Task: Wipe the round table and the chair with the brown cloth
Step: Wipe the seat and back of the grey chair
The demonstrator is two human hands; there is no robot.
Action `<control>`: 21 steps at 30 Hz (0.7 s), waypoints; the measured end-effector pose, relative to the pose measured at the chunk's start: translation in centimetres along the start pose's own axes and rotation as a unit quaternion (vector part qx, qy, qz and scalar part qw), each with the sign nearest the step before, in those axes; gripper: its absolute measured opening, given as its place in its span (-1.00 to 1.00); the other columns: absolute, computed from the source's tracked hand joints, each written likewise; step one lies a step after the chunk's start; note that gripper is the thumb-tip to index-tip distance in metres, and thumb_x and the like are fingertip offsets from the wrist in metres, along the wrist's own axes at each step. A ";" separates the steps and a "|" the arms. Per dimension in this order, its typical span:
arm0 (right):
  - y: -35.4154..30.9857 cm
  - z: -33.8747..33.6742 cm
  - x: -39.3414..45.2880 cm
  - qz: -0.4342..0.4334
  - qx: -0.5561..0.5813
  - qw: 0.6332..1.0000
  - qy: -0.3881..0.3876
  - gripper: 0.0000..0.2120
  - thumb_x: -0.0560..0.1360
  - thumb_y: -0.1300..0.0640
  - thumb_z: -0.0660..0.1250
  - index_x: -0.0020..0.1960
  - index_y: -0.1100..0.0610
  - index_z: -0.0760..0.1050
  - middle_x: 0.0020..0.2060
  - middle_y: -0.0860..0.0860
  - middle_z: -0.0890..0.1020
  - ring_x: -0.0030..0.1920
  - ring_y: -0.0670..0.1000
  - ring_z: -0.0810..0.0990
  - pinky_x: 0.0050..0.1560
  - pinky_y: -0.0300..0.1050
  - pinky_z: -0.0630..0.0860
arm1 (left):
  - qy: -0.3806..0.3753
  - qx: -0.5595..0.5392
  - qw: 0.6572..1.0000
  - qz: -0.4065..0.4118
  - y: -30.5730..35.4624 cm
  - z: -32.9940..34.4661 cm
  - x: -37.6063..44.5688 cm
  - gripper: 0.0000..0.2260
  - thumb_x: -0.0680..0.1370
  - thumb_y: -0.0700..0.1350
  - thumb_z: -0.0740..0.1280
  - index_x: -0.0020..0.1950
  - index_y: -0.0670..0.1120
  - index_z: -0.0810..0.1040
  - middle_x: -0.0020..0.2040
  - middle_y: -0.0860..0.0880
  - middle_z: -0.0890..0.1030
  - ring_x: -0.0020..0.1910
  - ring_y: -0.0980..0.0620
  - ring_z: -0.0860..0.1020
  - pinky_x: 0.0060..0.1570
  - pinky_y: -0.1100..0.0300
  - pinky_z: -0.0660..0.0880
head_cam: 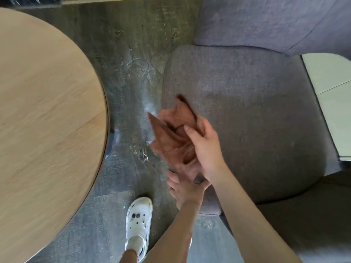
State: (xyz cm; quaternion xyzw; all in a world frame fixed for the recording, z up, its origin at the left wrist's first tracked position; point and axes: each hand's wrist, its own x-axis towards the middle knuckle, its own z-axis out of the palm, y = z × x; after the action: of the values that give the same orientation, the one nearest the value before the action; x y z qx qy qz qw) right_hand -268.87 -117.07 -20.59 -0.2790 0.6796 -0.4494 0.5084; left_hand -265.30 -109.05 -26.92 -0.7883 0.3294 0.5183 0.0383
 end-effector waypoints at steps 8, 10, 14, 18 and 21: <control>-4.4 -10.5 -1.0 0.071 0.270 0.944 0.176 -0.74 0.55 0.30 0.17 -0.02 -0.02 0.51 -0.01 0.05 0.61 0.03 0.07 0.60 0.08 -0.01 0.56 | -0.029 -0.042 0.998 -0.040 1.8 -2.8 -1.5 0.05 0.30 0.06 0.52 0.48 -0.19 -0.15 0.46 -0.23 0.09 0.45 -0.20 0.12 0.43 0.01 0.09; -5.5 -11.3 -1.6 0.076 0.273 0.941 0.185 -0.76 0.55 0.29 0.17 -0.01 -0.02 0.51 0.03 0.08 0.60 0.05 0.10 0.59 0.13 0.04 0.52 | -0.004 0.003 1.000 -0.010 3.1 -4.1 -2.6 -0.03 0.36 0.07 0.47 0.49 -0.18 -0.12 0.47 -0.21 0.08 0.45 -0.19 0.10 0.39 -0.02 0.14; -8.7 -11.6 -2.9 0.040 0.241 0.951 0.190 -0.77 0.53 0.27 0.21 0.11 0.02 0.50 0.11 0.11 0.59 0.10 0.11 0.59 0.13 0.02 0.54 | -0.024 -0.023 0.989 0.147 7.9 -6.2 -4.5 -0.43 0.52 0.03 0.29 0.42 -0.21 0.23 0.43 -0.19 0.30 0.41 -0.13 0.25 0.38 0.05 0.18; -12.5 -11.9 -3.9 0.021 0.175 0.964 0.199 -0.79 0.51 0.25 0.27 0.12 0.08 0.49 0.08 0.15 0.61 0.09 0.15 0.61 0.12 0.07 0.54 | -0.312 -0.240 0.908 0.142 13.2 -8.1 -9.0 -0.63 0.63 0.03 0.01 0.22 -0.11 0.50 0.28 -0.06 0.54 0.21 0.03 0.50 0.29 0.07 0.35; -15.0 -12.3 -4.2 -0.009 0.106 0.974 0.201 -0.76 0.51 0.24 0.28 0.17 0.12 0.47 0.07 0.13 0.61 0.12 0.14 0.59 0.16 0.05 0.52 | -0.346 -0.369 0.854 0.119 15.9 -9.2 -11.1 -0.50 0.60 0.17 -0.03 0.31 -0.11 0.43 0.35 -0.09 0.48 0.30 0.00 0.46 0.32 0.05 0.35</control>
State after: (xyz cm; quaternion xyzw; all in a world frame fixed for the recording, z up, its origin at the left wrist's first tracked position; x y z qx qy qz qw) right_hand -280.28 -116.14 -4.41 -0.1332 0.7138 -0.5702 0.3842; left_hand -269.57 -119.83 -8.87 -0.4690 0.1704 0.8418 -0.2060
